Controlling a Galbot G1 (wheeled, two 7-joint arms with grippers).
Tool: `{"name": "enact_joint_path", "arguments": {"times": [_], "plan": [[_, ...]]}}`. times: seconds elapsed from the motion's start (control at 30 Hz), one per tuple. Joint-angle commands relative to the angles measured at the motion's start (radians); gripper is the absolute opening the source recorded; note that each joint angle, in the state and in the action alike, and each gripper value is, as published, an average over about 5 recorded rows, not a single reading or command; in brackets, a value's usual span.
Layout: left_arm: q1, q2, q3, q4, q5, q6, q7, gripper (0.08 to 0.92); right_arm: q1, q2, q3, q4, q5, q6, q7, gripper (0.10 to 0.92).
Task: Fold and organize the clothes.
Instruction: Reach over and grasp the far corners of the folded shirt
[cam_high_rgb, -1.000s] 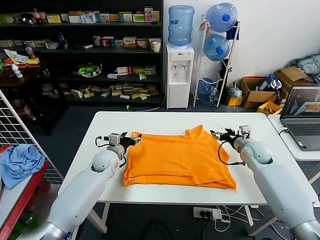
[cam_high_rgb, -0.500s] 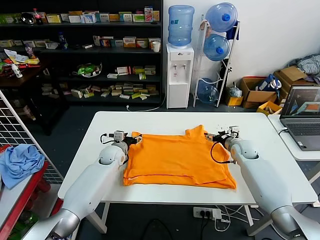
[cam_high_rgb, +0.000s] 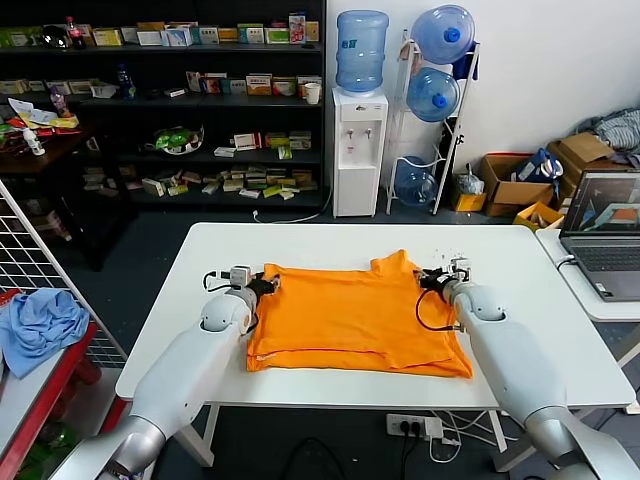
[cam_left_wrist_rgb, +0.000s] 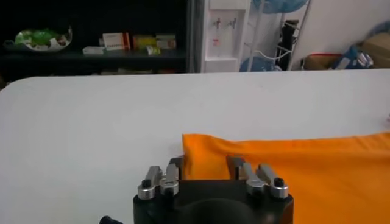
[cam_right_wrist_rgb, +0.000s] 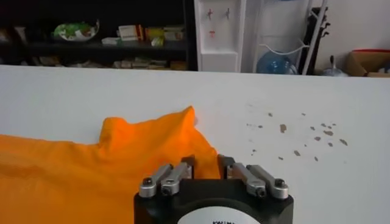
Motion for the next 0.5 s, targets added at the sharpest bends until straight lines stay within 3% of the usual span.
{"name": "enact_joint_path", "arguments": {"times": [0.03, 0.2, 0.37, 0.5], "plan": [[0.011, -0.003, -0.002, 0.005, 0.000, 0.012, 0.013, 0.412, -0.010, 0.006, 0.001, 0.004, -0.010, 0.009, -0.001, 0.247], [0.024, 0.012, -0.007, -0.021, -0.009, 0.003, 0.022, 0.273, -0.021, -0.005, -0.011, 0.054, 0.024, 0.017, 0.021, 0.132], [0.054, 0.042, -0.009, -0.092, -0.027, -0.009, 0.017, 0.130, -0.043, -0.021, -0.011, 0.111, 0.048, 0.031, 0.047, 0.125], [0.099, 0.085, -0.009, -0.178, -0.050, -0.010, 0.005, 0.092, -0.089, -0.056, -0.013, 0.221, 0.071, 0.028, 0.081, 0.125]]}}
